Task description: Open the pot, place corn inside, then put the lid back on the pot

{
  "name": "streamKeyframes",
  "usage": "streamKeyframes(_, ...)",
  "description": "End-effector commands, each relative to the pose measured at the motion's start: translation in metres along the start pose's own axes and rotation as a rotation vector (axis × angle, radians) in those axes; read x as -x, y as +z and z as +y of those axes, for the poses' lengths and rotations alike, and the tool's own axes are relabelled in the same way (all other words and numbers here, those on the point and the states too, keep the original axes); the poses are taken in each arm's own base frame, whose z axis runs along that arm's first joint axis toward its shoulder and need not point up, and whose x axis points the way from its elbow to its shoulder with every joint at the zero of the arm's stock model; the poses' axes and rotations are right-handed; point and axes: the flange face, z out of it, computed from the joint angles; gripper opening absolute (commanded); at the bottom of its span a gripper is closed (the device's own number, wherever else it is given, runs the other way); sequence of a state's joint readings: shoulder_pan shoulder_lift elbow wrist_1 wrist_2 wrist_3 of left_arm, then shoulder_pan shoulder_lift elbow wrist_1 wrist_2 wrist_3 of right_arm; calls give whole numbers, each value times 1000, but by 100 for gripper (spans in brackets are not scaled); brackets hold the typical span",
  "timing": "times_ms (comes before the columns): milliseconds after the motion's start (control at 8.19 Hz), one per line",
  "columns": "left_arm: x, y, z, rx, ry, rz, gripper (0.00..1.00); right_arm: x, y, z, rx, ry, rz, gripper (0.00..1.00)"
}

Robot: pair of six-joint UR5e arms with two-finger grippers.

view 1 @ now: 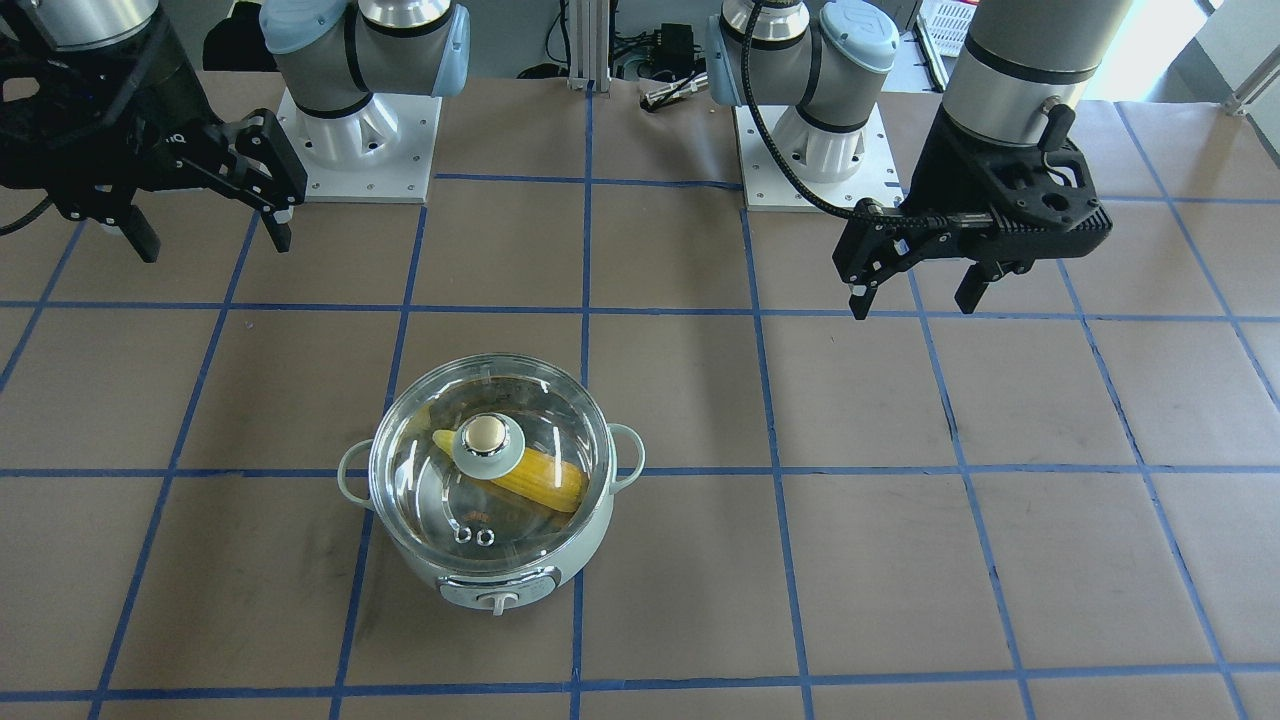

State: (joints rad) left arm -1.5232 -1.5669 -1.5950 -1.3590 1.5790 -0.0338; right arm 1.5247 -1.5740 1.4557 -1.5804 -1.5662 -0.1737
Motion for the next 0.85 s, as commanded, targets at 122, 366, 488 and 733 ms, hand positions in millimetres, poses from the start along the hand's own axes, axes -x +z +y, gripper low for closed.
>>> streamKeyframes(122, 0, 1, 1, 3, 0, -3, 100, 0, 0, 0, 1, -1, 0, 100)
streamKeyframes(366, 0, 2, 0, 6, 0, -3, 100, 0, 0, 0, 1, -1, 0, 100)
streamKeyframes(488, 0, 2, 0, 6, 0, -3, 100, 0, 0, 0, 1, -1, 4, 100)
streamKeyframes(733, 0, 3, 0, 9, 11, -3, 100, 0, 1, 0, 3, -1, 3, 100)
